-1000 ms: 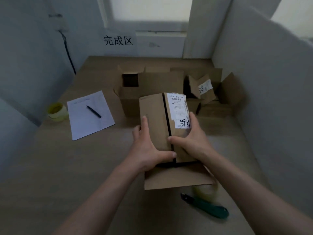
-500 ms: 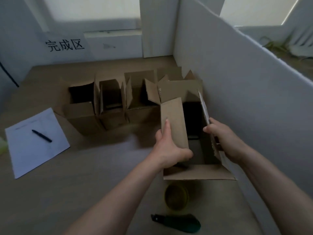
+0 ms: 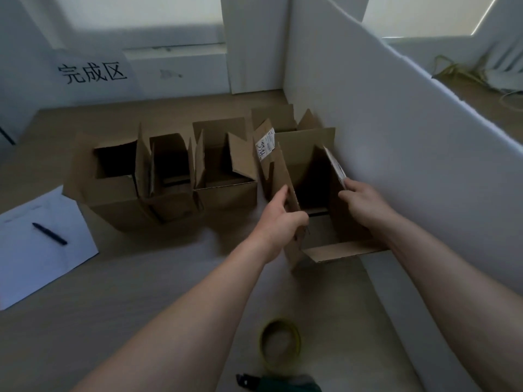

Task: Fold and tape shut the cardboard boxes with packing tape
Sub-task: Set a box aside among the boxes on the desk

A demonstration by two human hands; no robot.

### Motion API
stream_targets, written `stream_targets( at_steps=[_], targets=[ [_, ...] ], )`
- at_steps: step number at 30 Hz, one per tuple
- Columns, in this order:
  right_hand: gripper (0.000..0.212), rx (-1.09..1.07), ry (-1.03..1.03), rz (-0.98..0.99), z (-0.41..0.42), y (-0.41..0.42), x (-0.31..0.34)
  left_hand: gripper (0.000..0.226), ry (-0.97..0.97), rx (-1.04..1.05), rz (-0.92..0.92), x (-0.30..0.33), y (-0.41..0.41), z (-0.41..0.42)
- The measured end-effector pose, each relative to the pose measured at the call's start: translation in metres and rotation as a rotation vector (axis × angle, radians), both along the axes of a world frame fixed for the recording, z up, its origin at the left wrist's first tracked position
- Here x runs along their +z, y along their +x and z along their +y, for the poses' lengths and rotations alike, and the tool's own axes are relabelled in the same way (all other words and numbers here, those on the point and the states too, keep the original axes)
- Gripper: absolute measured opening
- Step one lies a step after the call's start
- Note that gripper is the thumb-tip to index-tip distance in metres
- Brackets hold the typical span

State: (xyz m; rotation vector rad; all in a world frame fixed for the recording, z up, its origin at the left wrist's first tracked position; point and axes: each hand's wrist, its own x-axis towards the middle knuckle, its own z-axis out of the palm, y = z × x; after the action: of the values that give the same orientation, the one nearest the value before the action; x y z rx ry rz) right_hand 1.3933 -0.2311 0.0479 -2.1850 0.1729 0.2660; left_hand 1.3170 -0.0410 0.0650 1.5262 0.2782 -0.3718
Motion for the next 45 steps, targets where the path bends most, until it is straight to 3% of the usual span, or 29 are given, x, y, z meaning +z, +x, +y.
stream_targets(
  at_steps=[2,6,8,13,16,19,21,27,34,38,42,45],
  targets=[
    [0.036,0.020,-0.039,-0.007,0.004,0.005,-0.001,0.088,0.078,-0.006,-0.058,0.003,0.003,-0.002],
    [0.033,-0.020,-0.149,-0.006,0.014,-0.003,0.013,0.075,0.445,-0.063,-0.226,0.004,-0.015,0.003],
    [0.028,-0.014,-0.250,-0.103,0.025,-0.017,0.028,0.067,0.579,-0.080,-0.296,0.002,-0.034,0.015],
    [0.048,0.147,-0.286,-0.405,0.091,-0.087,0.060,0.058,0.811,-0.020,-0.306,0.000,-0.104,0.080],
    [0.031,0.276,-0.115,-0.440,0.146,-0.150,0.070,0.055,0.878,0.053,-0.302,0.001,-0.163,0.134],
    [0.013,0.380,0.152,-0.310,0.208,-0.215,0.073,0.051,0.922,0.169,-0.278,0.002,-0.233,0.191],
    [0.016,0.440,0.332,-0.200,0.250,-0.256,0.071,0.048,0.953,0.252,-0.258,0.002,-0.283,0.225],
    [0.029,0.663,0.544,-0.034,0.361,-0.354,0.059,0.042,1.039,0.468,-0.106,0.000,-0.426,0.302],
    [0.037,1.021,0.316,-0.104,0.448,-0.439,0.032,0.041,1.176,0.758,0.160,-0.002,-0.582,0.325],
    [0.049,1.309,0.269,-0.228,0.473,-0.501,0.019,0.050,1.233,0.910,0.348,-0.007,-0.662,0.299],
    [0.042,1.566,0.206,-0.333,0.477,-0.562,0.011,0.053,1.264,1.011,0.524,-0.008,-0.726,0.262],
    [0.052,1.751,0.136,-0.401,0.471,-0.608,0.015,0.053,1.257,1.080,0.652,-0.007,-0.769,0.231]
  ],
)
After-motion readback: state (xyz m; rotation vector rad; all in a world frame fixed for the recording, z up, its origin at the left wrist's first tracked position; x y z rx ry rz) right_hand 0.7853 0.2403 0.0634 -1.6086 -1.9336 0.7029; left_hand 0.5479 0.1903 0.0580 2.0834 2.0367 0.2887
